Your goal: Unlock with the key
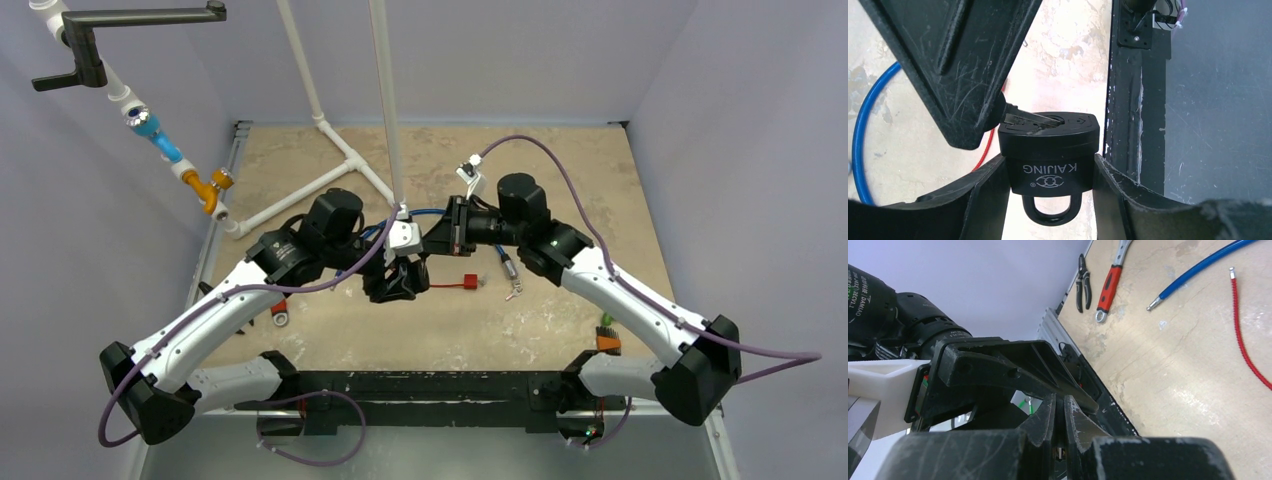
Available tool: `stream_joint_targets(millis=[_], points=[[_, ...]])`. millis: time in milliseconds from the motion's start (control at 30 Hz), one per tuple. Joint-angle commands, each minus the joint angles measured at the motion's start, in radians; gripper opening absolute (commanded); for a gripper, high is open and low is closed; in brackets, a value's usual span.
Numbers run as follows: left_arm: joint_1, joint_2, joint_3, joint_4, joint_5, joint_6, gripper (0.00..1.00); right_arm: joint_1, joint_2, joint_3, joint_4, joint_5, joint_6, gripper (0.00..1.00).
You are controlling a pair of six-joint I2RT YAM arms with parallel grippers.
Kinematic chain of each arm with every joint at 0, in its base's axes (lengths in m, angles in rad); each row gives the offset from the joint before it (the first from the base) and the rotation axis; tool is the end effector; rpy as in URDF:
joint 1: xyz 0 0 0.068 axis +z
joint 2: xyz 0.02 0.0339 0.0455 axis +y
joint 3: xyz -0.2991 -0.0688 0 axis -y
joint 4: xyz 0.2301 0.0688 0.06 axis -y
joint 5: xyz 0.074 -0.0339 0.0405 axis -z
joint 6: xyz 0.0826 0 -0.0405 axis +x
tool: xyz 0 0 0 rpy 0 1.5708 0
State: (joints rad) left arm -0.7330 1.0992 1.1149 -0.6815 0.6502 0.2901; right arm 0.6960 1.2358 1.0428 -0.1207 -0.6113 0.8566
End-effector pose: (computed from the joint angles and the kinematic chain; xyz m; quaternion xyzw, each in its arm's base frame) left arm 0.1324 -0.1865 0.3572 0.5390 0.6748 -0.3712 0.3411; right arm 0.1950 0.2247 0.3670 -0.1145 0.7831 0.5665 0.2295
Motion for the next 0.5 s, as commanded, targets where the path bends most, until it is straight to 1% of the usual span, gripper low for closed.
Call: stream_joint_targets(millis=[0,100,200,300,467], points=[[0.013,-0.047,0.020,0.320,-0.012,-0.068,0.00,0.035,-0.083,-0.001,-0.079,0.073,-0.005,0.00],[0.022,-0.071,-0.025,0.344,-0.098,-0.109,0.00,0.035,-0.152,-0.036,-0.058,0.181,-0.005,0.00],[0.023,-0.088,-0.054,0.380,-0.171,-0.159,0.00,0.041,-0.194,-0.080,0.003,0.237,0.010,0.00],[0.023,-0.100,-0.065,0.412,-0.190,-0.187,0.00,0.058,-0.213,-0.116,0.068,0.285,0.031,0.00],[0.022,-0.107,-0.069,0.440,-0.209,-0.212,0.00,0.119,-0.208,-0.100,0.072,0.420,0.014,0.00]])
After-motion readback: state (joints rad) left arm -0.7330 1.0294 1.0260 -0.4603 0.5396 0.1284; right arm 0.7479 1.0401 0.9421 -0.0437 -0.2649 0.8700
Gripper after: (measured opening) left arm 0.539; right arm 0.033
